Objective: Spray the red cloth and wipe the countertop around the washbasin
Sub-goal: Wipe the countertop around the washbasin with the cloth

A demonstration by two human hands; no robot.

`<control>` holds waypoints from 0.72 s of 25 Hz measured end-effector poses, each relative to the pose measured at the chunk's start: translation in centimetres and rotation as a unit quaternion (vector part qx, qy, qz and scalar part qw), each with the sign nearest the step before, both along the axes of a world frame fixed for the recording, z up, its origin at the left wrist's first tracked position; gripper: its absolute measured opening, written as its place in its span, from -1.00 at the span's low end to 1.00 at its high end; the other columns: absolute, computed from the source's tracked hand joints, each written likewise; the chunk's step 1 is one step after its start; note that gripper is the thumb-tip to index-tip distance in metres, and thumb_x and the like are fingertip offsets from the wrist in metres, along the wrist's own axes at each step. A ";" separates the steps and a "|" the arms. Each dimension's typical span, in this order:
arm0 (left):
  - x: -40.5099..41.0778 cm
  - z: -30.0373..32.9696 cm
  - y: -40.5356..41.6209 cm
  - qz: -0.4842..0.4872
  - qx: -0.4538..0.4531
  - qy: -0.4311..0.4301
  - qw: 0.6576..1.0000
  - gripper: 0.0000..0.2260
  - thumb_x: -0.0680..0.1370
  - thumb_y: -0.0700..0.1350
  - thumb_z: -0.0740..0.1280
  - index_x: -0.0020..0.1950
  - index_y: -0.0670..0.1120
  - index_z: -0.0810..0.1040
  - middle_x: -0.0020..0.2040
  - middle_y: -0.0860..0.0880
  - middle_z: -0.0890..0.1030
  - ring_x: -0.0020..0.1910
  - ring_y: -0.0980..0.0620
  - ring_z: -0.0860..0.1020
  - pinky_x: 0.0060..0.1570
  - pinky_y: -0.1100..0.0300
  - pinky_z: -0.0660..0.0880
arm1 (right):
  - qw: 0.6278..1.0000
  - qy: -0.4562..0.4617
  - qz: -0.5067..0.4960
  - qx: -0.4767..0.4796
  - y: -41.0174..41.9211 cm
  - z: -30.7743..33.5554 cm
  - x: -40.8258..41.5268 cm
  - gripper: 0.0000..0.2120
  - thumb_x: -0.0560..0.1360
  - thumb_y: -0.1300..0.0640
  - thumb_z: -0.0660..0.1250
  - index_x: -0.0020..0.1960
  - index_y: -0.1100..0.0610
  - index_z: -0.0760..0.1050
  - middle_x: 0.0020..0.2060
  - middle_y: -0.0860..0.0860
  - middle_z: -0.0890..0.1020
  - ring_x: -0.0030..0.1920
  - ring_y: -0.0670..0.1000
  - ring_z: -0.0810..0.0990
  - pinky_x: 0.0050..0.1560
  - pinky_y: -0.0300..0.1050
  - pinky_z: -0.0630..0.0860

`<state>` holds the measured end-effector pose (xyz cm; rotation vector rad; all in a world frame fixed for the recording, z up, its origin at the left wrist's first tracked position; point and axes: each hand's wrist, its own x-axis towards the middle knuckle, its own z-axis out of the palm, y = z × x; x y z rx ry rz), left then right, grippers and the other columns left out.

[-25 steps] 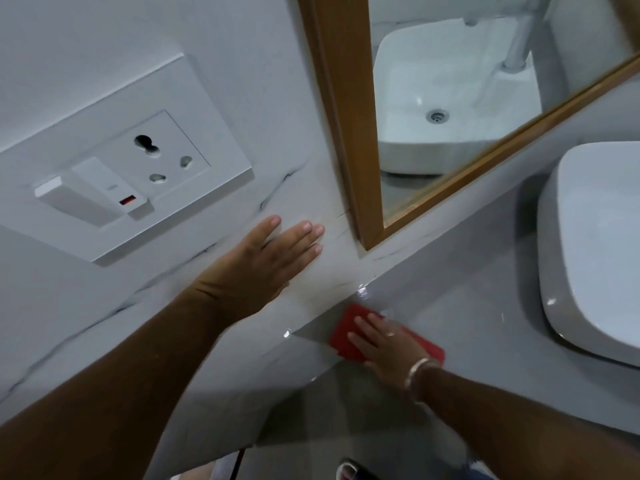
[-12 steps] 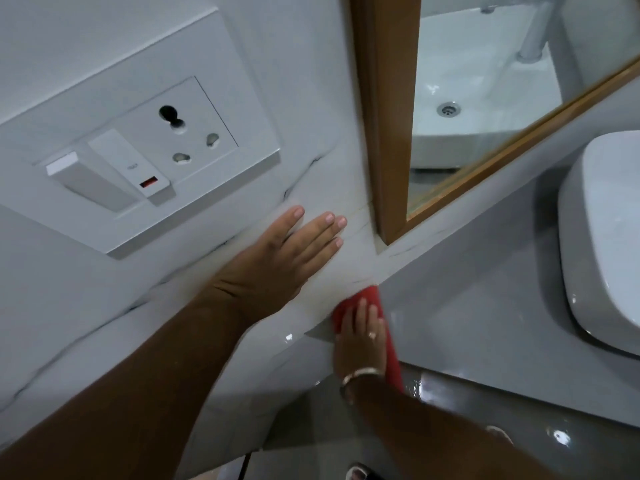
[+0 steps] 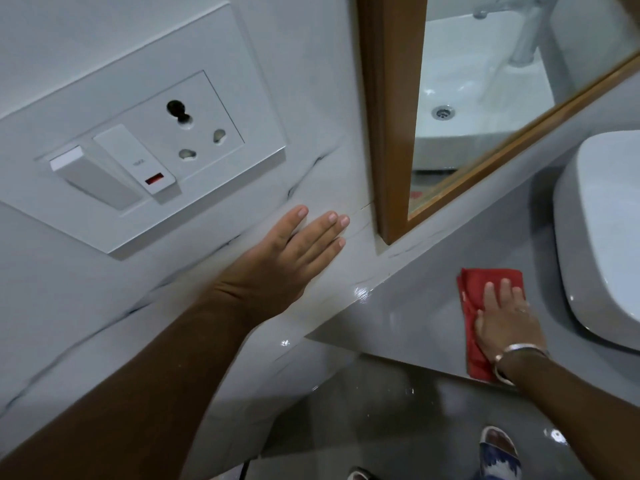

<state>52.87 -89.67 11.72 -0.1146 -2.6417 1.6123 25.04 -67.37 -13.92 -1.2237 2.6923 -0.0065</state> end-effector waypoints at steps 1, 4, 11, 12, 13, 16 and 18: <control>0.0 -0.1 -0.1 -0.001 -0.002 0.003 1.000 -0.50 0.56 0.02 0.12 0.49 -0.08 0.41 0.48 -0.12 0.43 0.45 -0.10 0.42 0.39 -0.15 0.26 | 0.999 -0.008 -0.045 -0.008 -1.6 0.0 0.7 -0.41 0.55 0.05 0.15 0.53 0.25 0.20 0.51 0.34 0.24 0.47 0.39 0.26 0.44 0.29 0.27; 0.1 0.0 0.1 0.002 -0.016 -0.003 1.000 -0.49 0.58 0.04 0.10 0.50 -0.08 0.39 0.49 -0.12 0.41 0.46 -0.11 0.40 0.40 -0.16 0.23 | 0.999 -0.012 0.046 -0.017 -7.4 0.6 9.4 -0.35 0.57 -0.05 0.21 0.55 0.21 0.14 0.54 0.28 0.21 0.50 0.35 0.21 0.47 0.25 0.20; 0.2 -0.1 -0.1 0.009 -0.015 -0.019 1.000 -0.50 0.58 -0.07 0.02 0.50 -0.08 0.39 0.50 -0.13 0.40 0.46 -0.13 0.39 0.40 -0.19 0.23 | 0.868 0.004 0.496 0.039 -0.3 2.0 7.0 -0.30 0.22 -0.05 0.48 0.36 -0.03 0.50 0.33 0.07 0.57 0.29 0.12 0.57 0.25 0.03 0.48; 0.3 -0.2 -0.1 0.007 -0.015 -0.019 1.000 -0.51 0.59 -0.08 0.00 0.51 -0.08 0.38 0.50 -0.13 0.40 0.47 -0.13 0.39 0.40 -0.19 0.23 | 0.885 0.013 0.463 0.054 1.0 2.0 3.6 -0.27 0.22 -0.05 0.48 0.39 -0.03 0.46 0.35 0.07 0.55 0.30 0.13 0.56 0.26 0.02 0.46; 0.3 -0.2 -0.2 0.008 -0.019 -0.016 1.000 -0.51 0.61 -0.08 -0.02 0.51 -0.08 0.38 0.50 -0.13 0.40 0.46 -0.13 0.39 0.40 -0.19 0.23 | 0.908 0.021 0.412 0.067 1.5 2.0 0.4 -0.24 0.28 -0.03 0.46 0.46 -0.02 0.35 0.41 0.10 0.48 0.35 0.15 0.51 0.30 0.03 0.40; 0.2 -0.6 -0.4 0.009 -0.022 -0.016 1.000 -0.51 0.63 -0.12 -0.09 0.50 -0.07 0.40 0.48 -0.12 0.42 0.45 -0.12 0.41 0.39 -0.17 0.25 | 0.975 0.009 0.217 0.057 -1.2 1.3 -2.8 -0.33 0.57 -0.03 0.13 0.58 -0.01 -0.09 0.59 0.14 0.04 0.57 0.20 0.12 0.51 0.07 0.10; 0.3 -0.6 -0.5 0.013 -0.019 -0.016 1.000 -0.50 0.64 -0.14 -0.12 0.48 -0.06 0.42 0.47 -0.11 0.44 0.44 -0.11 0.42 0.38 -0.17 0.26 | 0.988 -0.008 0.140 0.064 -4.8 1.1 0.8 -0.36 0.59 -0.03 0.03 0.60 0.03 -0.13 0.60 0.18 -0.03 0.58 0.24 -0.01 0.54 0.12 0.01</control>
